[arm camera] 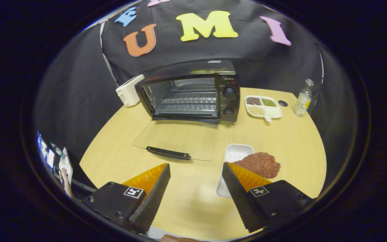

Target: Open the toaster oven, put the food inside, and close the toaster oven door.

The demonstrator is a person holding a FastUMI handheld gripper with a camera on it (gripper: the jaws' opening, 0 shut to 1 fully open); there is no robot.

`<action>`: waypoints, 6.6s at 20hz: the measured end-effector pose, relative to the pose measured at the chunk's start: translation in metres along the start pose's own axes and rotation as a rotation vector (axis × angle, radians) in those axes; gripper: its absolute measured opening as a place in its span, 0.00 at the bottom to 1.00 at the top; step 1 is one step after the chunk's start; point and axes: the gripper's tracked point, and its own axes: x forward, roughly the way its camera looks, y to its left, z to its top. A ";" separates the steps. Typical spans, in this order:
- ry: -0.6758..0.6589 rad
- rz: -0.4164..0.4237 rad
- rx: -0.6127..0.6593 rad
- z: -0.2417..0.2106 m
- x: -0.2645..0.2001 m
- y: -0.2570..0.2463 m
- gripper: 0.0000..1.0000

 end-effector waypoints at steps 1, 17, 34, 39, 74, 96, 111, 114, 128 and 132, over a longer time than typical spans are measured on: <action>0.006 -0.003 0.006 0.001 -0.006 -0.016 0.99; 0.082 0.235 0.423 -0.019 0.023 -0.115 0.31; -0.262 0.097 0.053 0.060 0.009 0.041 0.09; -0.330 0.180 0.227 0.087 0.066 0.085 0.09; -0.521 -0.066 0.117 0.085 0.129 0.081 0.94; -0.205 -0.186 -0.017 -0.065 0.166 0.103 1.00; -0.253 -0.168 0.015 -0.041 0.153 0.118 1.00; -0.282 -0.202 0.002 -0.024 0.143 0.110 1.00; -0.369 -0.289 -0.021 0.066 0.137 0.079 1.00; -0.394 -0.302 -0.016 0.094 0.138 0.076 1.00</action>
